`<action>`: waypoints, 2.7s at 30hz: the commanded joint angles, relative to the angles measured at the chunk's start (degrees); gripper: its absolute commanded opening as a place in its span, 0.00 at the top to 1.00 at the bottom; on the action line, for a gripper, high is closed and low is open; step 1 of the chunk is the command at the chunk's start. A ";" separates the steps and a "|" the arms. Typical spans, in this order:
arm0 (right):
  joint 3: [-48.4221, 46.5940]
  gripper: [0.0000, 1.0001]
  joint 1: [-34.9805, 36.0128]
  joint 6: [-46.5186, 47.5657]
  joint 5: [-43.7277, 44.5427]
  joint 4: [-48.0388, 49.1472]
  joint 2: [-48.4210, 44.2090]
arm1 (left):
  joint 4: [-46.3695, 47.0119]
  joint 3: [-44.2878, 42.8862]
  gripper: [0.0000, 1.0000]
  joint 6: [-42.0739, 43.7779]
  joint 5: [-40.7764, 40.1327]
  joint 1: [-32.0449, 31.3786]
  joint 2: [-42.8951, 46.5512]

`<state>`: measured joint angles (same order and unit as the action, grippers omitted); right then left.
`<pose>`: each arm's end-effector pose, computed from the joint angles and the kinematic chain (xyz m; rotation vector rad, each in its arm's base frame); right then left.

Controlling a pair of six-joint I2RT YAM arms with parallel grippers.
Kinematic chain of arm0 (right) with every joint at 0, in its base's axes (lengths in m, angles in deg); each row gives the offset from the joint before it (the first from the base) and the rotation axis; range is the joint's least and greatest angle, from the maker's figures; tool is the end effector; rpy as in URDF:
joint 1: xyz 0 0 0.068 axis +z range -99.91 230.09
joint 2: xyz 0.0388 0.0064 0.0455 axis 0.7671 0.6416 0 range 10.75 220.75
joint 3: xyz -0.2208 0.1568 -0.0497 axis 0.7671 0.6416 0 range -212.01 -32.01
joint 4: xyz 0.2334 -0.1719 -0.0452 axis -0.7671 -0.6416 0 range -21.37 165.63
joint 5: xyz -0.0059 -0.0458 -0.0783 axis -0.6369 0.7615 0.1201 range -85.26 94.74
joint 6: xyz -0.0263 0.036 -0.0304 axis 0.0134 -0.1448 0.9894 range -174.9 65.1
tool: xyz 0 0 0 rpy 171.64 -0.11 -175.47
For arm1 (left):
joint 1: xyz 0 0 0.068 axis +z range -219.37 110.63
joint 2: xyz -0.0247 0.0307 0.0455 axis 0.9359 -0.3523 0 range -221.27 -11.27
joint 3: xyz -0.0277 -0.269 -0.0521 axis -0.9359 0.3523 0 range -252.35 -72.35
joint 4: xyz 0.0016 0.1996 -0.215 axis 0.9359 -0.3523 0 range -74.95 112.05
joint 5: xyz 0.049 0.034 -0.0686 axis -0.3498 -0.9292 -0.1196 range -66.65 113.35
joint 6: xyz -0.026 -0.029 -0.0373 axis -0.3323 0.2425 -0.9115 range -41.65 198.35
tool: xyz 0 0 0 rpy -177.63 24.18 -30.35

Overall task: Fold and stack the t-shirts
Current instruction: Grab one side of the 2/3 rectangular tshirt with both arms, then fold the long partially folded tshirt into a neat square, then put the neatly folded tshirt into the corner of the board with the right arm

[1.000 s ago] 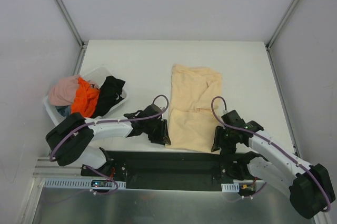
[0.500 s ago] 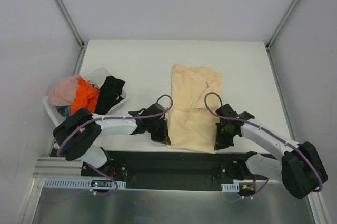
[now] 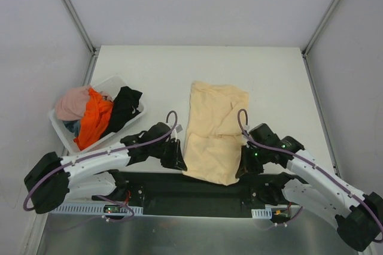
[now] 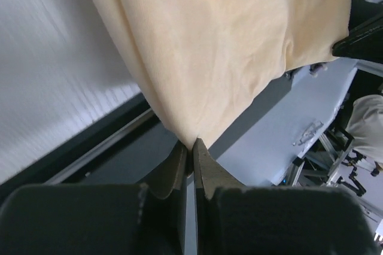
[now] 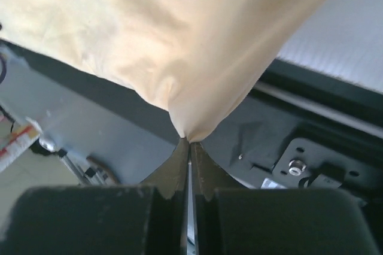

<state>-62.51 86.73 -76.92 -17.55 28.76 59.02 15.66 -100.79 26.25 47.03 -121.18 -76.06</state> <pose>0.1301 0.1135 0.1879 -0.4856 2.7983 0.7999 0.1402 -0.2013 0.1655 0.2372 2.6609 -1.2603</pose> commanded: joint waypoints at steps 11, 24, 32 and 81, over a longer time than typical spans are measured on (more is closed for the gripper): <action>-23.89 0.99 -5.60 11.64 -4.70 -11.58 3.66 | -14.52 -12.06 1.00 5.84 -5.48 5.31 15.06; -36.29 0.99 -24.68 21.23 -14.27 -9.56 19.92 | -12.94 -34.55 1.00 16.59 -5.15 18.32 -7.69; -40.86 0.99 -32.86 19.04 -17.44 -1.84 29.76 | -12.06 -47.04 1.00 19.49 -0.49 24.30 -23.16; -28.03 0.19 -18.36 -0.12 15.60 21.74 44.36 | -9.78 -23.94 0.01 16.24 -8.47 24.92 -2.18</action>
<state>-90.23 67.87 -72.39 -6.20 45.92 100.49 5.12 -127.94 44.44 41.31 -96.31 -82.86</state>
